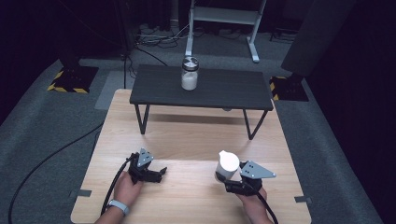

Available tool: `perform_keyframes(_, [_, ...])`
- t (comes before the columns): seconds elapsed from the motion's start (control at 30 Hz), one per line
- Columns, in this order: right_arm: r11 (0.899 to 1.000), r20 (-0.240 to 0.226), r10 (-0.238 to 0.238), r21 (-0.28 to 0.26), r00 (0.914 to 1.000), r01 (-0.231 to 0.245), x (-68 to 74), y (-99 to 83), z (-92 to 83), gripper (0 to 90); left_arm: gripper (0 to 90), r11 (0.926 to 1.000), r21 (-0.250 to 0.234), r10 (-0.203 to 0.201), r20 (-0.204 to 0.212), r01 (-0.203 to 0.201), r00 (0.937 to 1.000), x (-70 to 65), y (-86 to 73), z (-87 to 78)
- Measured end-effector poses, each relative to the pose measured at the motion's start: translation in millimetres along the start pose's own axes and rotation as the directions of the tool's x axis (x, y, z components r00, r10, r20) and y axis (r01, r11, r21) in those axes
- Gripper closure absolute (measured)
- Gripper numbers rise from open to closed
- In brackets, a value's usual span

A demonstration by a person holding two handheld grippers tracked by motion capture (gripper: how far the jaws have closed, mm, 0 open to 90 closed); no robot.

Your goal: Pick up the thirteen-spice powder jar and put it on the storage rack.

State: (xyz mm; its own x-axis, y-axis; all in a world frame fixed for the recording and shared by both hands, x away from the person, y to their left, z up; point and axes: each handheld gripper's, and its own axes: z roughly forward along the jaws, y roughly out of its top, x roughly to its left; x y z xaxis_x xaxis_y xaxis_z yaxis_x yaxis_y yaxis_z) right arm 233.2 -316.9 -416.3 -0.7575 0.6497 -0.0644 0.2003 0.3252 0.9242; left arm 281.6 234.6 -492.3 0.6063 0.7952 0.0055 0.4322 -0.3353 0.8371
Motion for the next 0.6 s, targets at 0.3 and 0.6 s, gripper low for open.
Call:
perform_keyframes(0.3, [0.999,0.033,0.041,-0.019,0.9986,-0.040,-21.3,42.4,4.1,30.0,0.4,1.0000,0.000,0.001,0.000,-0.001,1.0000,0.1,0.0,0.0])
perform_keyframes(0.6, [0.995,0.063,0.096,-0.046,0.9934,-0.094,-51.1,95.3,10.0,30.0,0.5,1.0000,0.001,0.003,0.003,-0.003,1.0000,0.6,0.2,0.1])
